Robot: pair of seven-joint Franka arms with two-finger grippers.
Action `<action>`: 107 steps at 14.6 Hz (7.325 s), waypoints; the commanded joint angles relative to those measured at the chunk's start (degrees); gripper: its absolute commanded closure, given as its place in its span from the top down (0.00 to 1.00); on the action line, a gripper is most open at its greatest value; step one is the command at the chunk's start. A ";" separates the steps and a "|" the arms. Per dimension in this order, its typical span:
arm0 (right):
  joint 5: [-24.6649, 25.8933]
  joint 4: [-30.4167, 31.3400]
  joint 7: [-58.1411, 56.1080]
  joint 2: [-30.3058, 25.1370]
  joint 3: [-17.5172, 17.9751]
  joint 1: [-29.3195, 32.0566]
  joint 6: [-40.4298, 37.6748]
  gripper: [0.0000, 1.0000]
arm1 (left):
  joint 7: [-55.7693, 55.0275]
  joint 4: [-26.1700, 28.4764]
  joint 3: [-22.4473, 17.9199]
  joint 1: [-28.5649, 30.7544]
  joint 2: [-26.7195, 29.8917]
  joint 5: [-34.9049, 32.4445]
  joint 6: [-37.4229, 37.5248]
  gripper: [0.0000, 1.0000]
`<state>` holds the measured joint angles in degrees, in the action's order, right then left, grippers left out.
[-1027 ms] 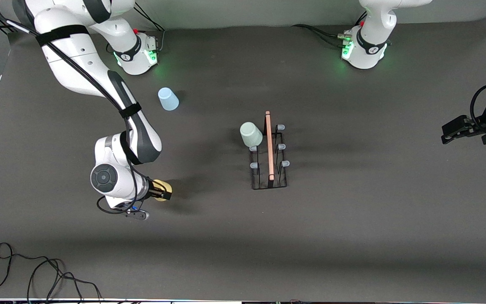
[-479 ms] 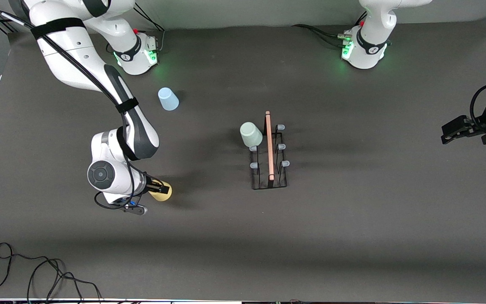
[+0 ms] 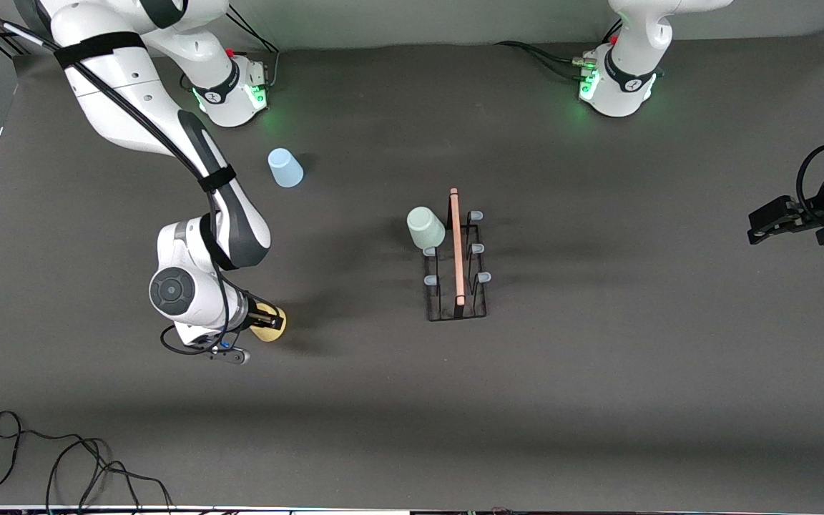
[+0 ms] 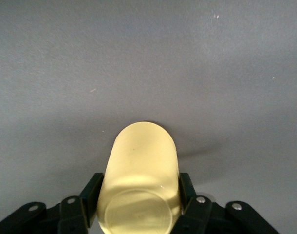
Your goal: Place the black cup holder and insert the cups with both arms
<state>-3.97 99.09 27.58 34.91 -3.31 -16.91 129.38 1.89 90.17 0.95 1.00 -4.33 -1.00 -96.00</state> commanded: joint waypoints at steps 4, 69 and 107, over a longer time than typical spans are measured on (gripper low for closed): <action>-4.63 -7.49 5.01 -4.50 0.68 -1.45 -13.35 0.00 | -0.75 -0.08 -0.33 -0.73 0.28 -0.58 0.82 1.00; -3.33 -28.25 30.39 -3.51 -0.03 -14.49 -24.93 0.84 | -0.57 0.19 -0.33 -0.73 0.28 -0.76 0.20 1.00; 3.52 3.22 -25.13 -42.29 -0.05 16.28 -37.19 1.00 | 4.17 0.01 -0.42 -0.56 0.28 -0.06 0.38 1.00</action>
<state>-1.98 99.97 0.73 -5.33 -8.04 -2.57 90.33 5.96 90.22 0.91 0.87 -4.40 -1.02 -96.10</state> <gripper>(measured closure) 0.000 0.000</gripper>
